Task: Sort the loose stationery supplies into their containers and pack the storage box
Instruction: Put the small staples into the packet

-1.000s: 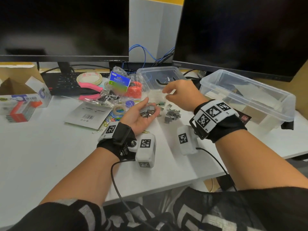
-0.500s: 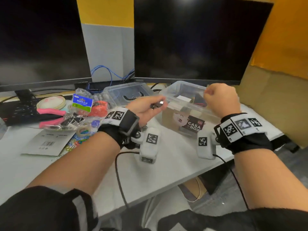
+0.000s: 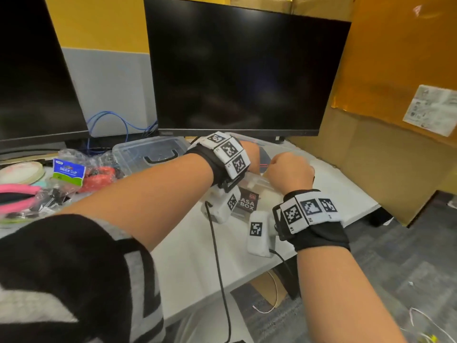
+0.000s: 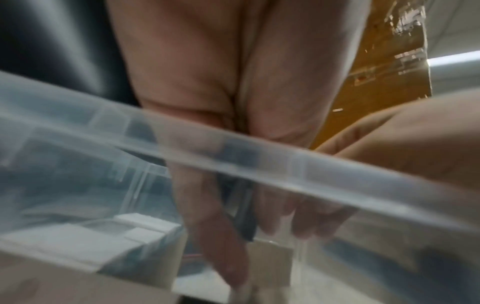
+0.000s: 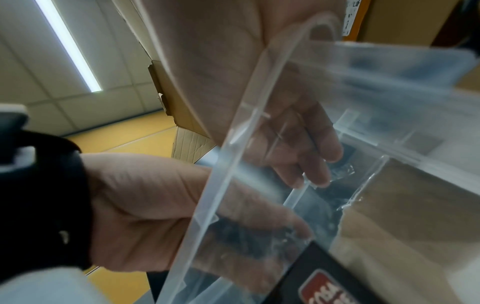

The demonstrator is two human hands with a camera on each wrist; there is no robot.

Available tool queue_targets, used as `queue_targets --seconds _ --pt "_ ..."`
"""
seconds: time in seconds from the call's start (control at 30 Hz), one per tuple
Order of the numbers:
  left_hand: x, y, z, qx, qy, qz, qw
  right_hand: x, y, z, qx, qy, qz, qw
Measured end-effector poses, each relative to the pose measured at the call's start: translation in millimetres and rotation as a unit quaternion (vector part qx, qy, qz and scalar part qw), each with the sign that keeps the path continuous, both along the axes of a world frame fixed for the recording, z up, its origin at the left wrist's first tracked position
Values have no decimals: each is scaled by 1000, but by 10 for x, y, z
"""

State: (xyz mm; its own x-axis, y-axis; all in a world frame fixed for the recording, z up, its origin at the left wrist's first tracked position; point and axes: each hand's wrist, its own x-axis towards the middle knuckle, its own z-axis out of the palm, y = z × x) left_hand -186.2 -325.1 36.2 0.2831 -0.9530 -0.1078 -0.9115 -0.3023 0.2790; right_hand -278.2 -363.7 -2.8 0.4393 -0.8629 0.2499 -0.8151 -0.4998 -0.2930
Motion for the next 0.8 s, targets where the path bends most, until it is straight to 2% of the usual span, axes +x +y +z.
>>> queue_targets --seconds 0.13,0.3,0.4,0.47,0.57,0.7,0.8 --pt "-67 -121 0 89 -95 -1 991 -17 -5 0 3 -3 3 1000" --pt "27 -293 -134 166 -248 10 954 -19 12 15 9 -14 3 1000" --pt "70 -379 -170 186 -277 18 942 -19 9 21 10 -10 6 1000" --pt "77 -332 -138 182 -275 18 944 -16 6 24 11 -12 6 1000" --pt "30 -264 -119 158 -225 4 961 -9 -3 16 11 -12 4 1000" --pt "-70 -251 -136 116 -218 4 969 2 -3 7 9 -9 0 1000" --pt "-10 -210 -98 109 -154 -7 982 3 1 10 9 -7 -5 1000"
